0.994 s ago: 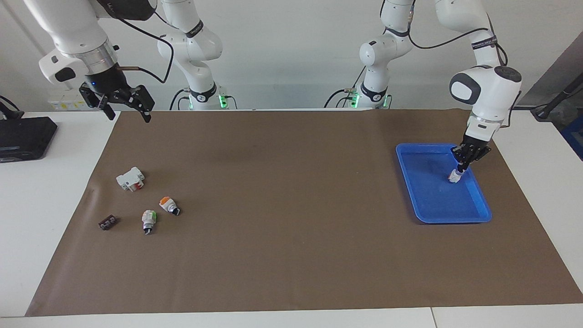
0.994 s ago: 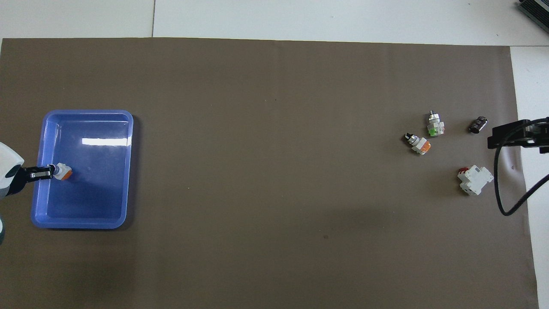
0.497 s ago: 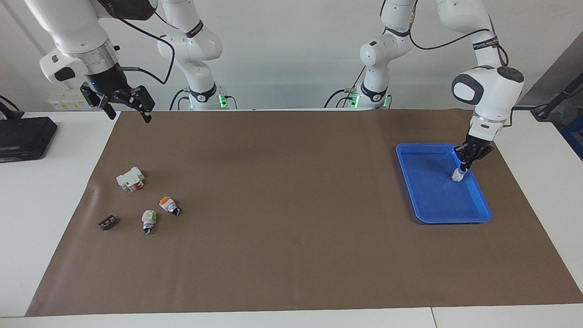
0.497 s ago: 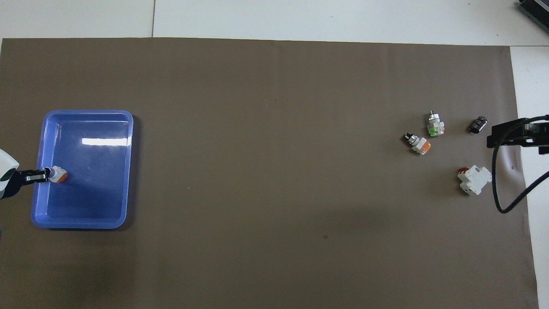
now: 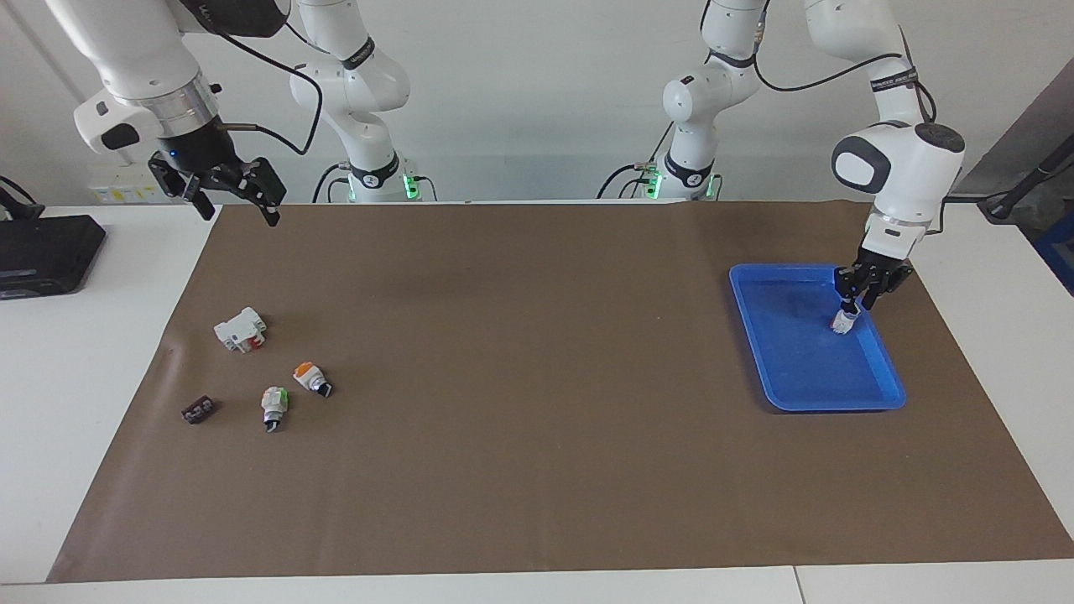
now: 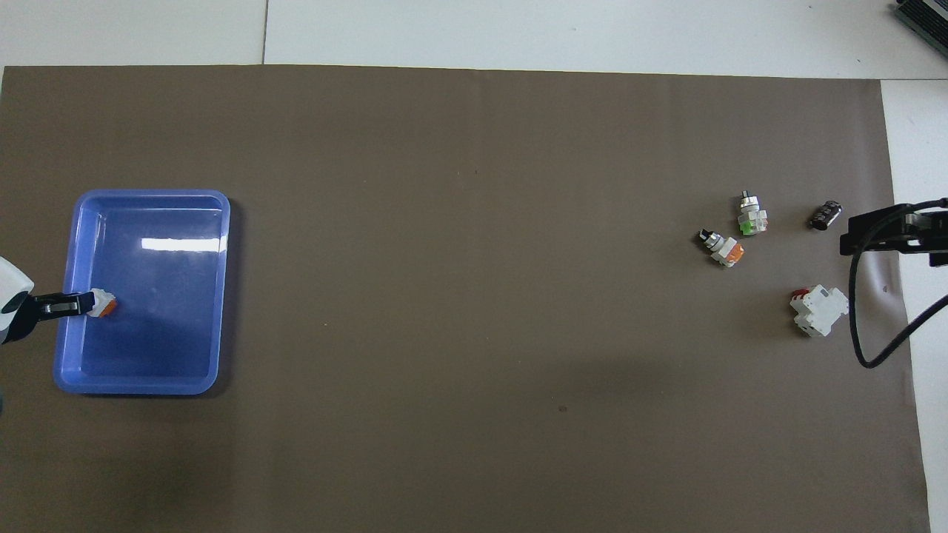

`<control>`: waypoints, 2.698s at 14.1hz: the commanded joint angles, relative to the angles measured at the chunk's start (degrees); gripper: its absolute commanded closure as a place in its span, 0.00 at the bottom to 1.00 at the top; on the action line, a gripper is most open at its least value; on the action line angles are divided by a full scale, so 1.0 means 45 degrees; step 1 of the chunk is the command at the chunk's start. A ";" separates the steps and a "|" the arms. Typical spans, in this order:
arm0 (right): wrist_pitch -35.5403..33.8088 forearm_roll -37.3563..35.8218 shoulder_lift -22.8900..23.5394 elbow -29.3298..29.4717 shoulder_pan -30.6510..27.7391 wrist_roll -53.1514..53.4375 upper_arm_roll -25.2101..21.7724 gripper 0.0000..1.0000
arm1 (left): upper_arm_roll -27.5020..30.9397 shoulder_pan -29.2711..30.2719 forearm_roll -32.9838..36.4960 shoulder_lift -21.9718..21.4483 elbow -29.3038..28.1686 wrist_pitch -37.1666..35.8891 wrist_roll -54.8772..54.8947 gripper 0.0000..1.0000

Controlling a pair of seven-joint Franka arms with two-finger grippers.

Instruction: Turn and place switch with both arms

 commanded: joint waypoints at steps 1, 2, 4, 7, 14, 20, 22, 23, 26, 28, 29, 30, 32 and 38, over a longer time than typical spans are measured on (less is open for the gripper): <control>0.0027 0.0108 -0.0321 -0.0365 0.0021 0.0189 0.0024 0.00 | -0.0109 0.0028 0.0174 0.0153 0.0352 0.0129 0.0113 0.34; 0.0007 0.0108 -0.0321 -0.0346 0.0021 0.0208 0.0024 0.00 | -0.0109 -0.0030 0.0174 0.0270 0.0857 -0.0278 0.0093 0.34; 0.0027 0.0108 -0.0321 -0.0346 0.0041 0.0189 0.0024 0.00 | -0.0128 -0.0341 0.0155 0.0816 0.2533 -0.1952 -0.0043 0.33; 0.0027 0.0108 -0.0321 -0.0346 0.0041 0.0150 0.0024 0.00 | -0.0109 -0.1161 0.0155 0.1286 0.4996 -0.4279 -0.0898 0.33; 0.0007 0.0108 -0.0340 -0.0365 0.0022 0.0130 0.0024 0.00 | -0.0186 -0.3583 0.1815 0.1365 0.8786 -0.9044 -0.3145 0.23; 0.0007 0.0108 -0.0341 -0.0385 0.0021 0.0130 0.0024 0.00 | -0.0265 -0.4795 0.1717 0.1190 1.0997 -1.2465 -0.3989 0.03; 0.0007 0.0108 -0.0360 -0.0385 0.0021 0.0130 0.0005 0.00 | -0.0304 -0.5205 0.1756 0.1209 1.1523 -1.3558 -0.4008 0.03; 0.0007 0.0108 -0.0360 -0.0385 0.0021 0.0111 0.0005 0.00 | -0.0323 -0.5361 0.1698 0.1189 1.1933 -1.3950 -0.4202 0.03; 0.0007 0.0108 -0.0360 -0.0404 0.0002 0.0111 0.0005 0.00 | -0.0518 -0.5693 0.1503 0.1015 1.2093 -1.4442 -0.5117 0.01; 0.0007 0.0108 -0.0360 -0.0404 0.0002 0.0111 0.0005 0.00 | -0.0480 -0.5676 0.1502 0.0799 1.2054 -1.4305 -0.5415 0.00; 0.0007 0.0108 -0.0360 -0.0424 0.0002 0.0111 0.0005 0.00 | -0.0460 -0.5579 0.1270 0.0779 1.2054 -1.4305 -0.5434 0.00; 0.0007 0.0108 -0.0360 -0.0424 0.0002 0.0111 -0.0015 0.00 | -0.0306 -0.5520 0.0804 0.0721 1.2054 -1.4305 -0.5473 0.00; 0.0007 0.0108 -0.0360 -0.0424 0.0002 0.0091 -0.0015 0.00 | -0.0149 -0.4976 0.0312 0.0701 1.1996 -1.4247 -0.5415 0.00; 0.0007 0.0108 -0.0379 -0.0443 -0.0017 0.0013 -0.0035 0.00 | -0.0128 -0.4758 0.0448 0.0623 1.1937 -1.3897 -0.5375 0.00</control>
